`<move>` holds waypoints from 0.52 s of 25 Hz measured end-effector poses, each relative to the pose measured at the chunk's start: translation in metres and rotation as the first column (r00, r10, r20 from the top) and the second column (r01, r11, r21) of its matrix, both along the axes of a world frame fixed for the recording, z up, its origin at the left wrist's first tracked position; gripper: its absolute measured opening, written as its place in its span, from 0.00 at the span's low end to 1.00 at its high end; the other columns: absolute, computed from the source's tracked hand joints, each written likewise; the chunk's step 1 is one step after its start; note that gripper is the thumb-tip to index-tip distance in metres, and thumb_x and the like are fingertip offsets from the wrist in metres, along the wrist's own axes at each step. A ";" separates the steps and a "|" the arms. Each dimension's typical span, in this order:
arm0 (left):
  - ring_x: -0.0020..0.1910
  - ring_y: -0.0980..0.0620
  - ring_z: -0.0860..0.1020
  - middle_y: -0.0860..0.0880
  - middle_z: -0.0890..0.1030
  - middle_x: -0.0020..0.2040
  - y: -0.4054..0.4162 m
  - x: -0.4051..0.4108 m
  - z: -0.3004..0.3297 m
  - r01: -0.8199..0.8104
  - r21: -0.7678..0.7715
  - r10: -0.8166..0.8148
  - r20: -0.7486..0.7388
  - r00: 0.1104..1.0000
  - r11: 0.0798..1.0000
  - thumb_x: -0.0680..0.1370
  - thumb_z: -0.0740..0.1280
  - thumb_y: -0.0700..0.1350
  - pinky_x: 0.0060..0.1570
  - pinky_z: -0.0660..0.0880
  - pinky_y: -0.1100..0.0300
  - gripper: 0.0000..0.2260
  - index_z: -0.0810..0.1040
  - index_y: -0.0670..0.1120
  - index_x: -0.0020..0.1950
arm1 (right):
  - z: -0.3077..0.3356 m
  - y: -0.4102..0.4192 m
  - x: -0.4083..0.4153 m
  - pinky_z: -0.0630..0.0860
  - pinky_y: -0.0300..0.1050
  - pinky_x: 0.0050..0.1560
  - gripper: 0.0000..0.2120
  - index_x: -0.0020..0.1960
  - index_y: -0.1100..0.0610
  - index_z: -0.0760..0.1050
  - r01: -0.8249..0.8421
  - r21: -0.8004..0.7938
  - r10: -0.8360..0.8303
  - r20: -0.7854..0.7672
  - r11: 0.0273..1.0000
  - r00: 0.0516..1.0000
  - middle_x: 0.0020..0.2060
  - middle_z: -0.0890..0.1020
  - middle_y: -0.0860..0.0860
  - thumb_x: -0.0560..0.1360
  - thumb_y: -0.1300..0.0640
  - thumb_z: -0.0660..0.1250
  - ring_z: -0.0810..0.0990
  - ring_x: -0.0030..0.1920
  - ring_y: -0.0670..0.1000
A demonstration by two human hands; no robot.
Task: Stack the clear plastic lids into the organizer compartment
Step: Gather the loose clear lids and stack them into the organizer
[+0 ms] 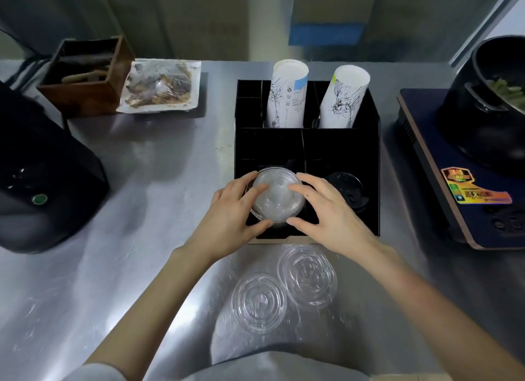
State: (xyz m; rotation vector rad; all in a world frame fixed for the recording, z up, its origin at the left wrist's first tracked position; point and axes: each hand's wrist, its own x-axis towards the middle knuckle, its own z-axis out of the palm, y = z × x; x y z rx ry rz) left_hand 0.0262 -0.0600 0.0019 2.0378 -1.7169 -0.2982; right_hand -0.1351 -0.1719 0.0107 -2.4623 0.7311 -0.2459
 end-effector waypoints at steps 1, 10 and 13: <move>0.63 0.38 0.68 0.37 0.67 0.67 -0.004 0.001 -0.001 0.003 0.005 -0.003 0.000 1.000 1.000 0.68 0.67 0.54 0.58 0.64 0.45 0.27 0.68 0.43 0.64 | -0.001 -0.003 0.001 0.55 0.53 0.73 0.25 0.65 0.54 0.65 0.005 0.002 -0.005 -0.010 1.000 1.000 0.69 0.65 0.54 0.70 0.53 0.69 0.61 0.69 0.56; 0.65 0.37 0.65 0.36 0.66 0.68 -0.024 0.004 -0.013 0.025 0.033 -0.025 0.009 1.000 0.999 0.69 0.72 0.46 0.59 0.64 0.43 0.26 0.68 0.41 0.64 | -0.015 -0.019 0.006 0.50 0.50 0.72 0.25 0.65 0.57 0.65 0.009 -0.004 -0.010 -0.029 1.000 1.000 0.69 0.64 0.56 0.71 0.53 0.68 0.55 0.72 0.55; 0.64 0.36 0.66 0.34 0.67 0.67 -0.026 0.004 -0.014 0.029 0.046 -0.030 0.031 0.999 0.999 0.69 0.73 0.45 0.58 0.65 0.42 0.26 0.69 0.41 0.63 | -0.017 -0.021 0.006 0.46 0.46 0.70 0.25 0.65 0.56 0.65 0.004 -0.024 -0.004 -0.026 1.000 1.000 0.70 0.64 0.55 0.71 0.53 0.67 0.52 0.73 0.53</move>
